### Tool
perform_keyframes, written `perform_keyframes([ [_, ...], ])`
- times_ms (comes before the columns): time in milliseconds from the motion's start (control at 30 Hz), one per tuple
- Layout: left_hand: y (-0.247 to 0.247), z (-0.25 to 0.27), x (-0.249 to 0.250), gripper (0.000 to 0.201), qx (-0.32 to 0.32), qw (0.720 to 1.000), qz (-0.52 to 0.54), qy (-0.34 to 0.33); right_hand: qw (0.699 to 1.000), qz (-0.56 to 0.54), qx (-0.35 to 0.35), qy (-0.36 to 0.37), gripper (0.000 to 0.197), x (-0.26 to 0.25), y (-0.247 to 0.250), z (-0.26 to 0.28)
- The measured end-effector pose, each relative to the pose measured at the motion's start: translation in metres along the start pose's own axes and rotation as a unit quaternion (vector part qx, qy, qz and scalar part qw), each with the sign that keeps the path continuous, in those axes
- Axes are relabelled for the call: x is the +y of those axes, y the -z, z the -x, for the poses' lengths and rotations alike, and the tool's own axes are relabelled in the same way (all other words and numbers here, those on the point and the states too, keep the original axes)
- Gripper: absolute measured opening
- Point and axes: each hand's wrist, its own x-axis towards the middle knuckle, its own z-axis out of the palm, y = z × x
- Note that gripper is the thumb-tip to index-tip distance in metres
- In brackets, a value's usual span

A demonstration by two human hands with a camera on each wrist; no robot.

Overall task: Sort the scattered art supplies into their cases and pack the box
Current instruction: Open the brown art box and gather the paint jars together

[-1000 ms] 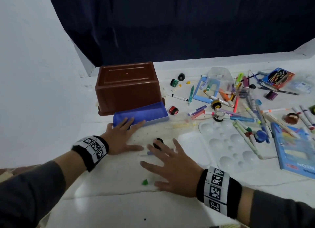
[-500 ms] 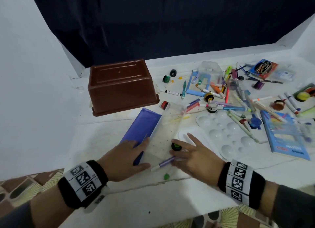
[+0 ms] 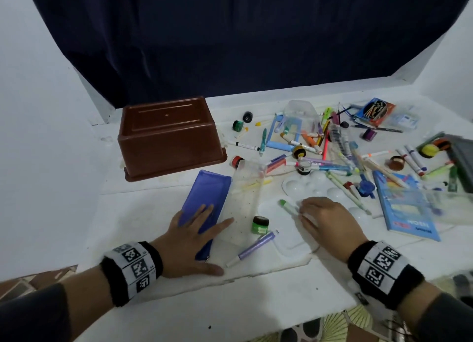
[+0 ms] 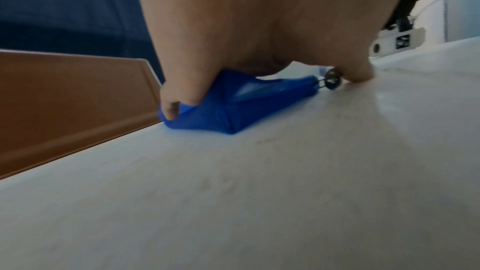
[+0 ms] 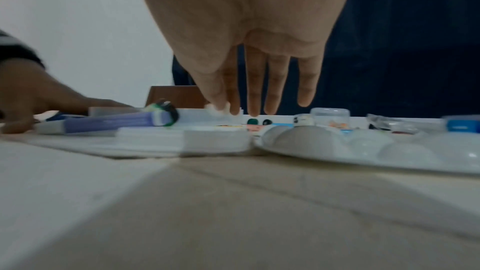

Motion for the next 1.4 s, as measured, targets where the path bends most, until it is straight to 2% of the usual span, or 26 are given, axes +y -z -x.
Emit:
perform_keyframes([
  [33,-0.001,-0.004,0.004,0.099,0.002,1.0,0.001,0.008,0.999,-0.002,-0.009,-0.033,0.017,0.003,0.002,-0.002],
  [100,-0.001,-0.011,0.013,0.094,0.002,1.0,0.003,0.025,0.994,-0.027,-0.045,-0.094,0.042,0.001,0.005,-0.002],
  [167,0.001,-0.018,0.02,0.09,0.001,0.999,0.008,0.041,0.977,-0.055,-0.147,-0.144,0.076,-0.007,0.009,0.003],
  [233,0.004,-0.026,0.026,0.09,0.002,0.998,0.015,0.055,0.953,-0.032,-0.26,-0.152,0.09,-0.017,0.011,0.008],
  [300,0.006,-0.036,0.029,0.092,0.008,0.997,0.02,0.072,0.943,0.0,-0.299,-0.149,0.092,-0.023,0.007,0.009],
  [500,0.021,-0.066,0.031,0.096,0.013,0.995,0.035,0.096,0.936,0.086,-0.315,-0.132,0.08,-0.018,-0.006,-0.012],
  [633,0.033,-0.084,0.032,0.1,0.013,0.994,0.043,0.099,0.946,0.022,-0.29,-0.144,0.08,-0.017,-0.001,-0.02],
  [700,0.038,-0.094,0.034,0.103,0.014,0.994,0.044,0.098,0.949,-0.014,-0.29,-0.123,0.087,-0.019,0.007,-0.018],
  [800,0.045,-0.109,0.036,0.109,0.005,0.995,0.033,0.096,0.942,0.011,-0.325,-0.084,0.1,-0.019,0.007,-0.009],
  [867,0.051,-0.117,0.037,0.103,0.0,0.996,0.019,0.091,0.942,0.029,-0.323,-0.08,0.096,-0.017,0.002,-0.008],
  [1167,0.069,-0.159,0.025,0.088,0.008,0.997,-0.003,0.076,0.936,0.074,-0.319,-0.13,0.082,-0.004,-0.009,-0.037],
  [1400,0.098,-0.189,0.018,0.087,-0.005,0.997,0.023,0.08,0.922,0.064,-0.33,-0.191,0.088,0.015,-0.008,-0.072],
])
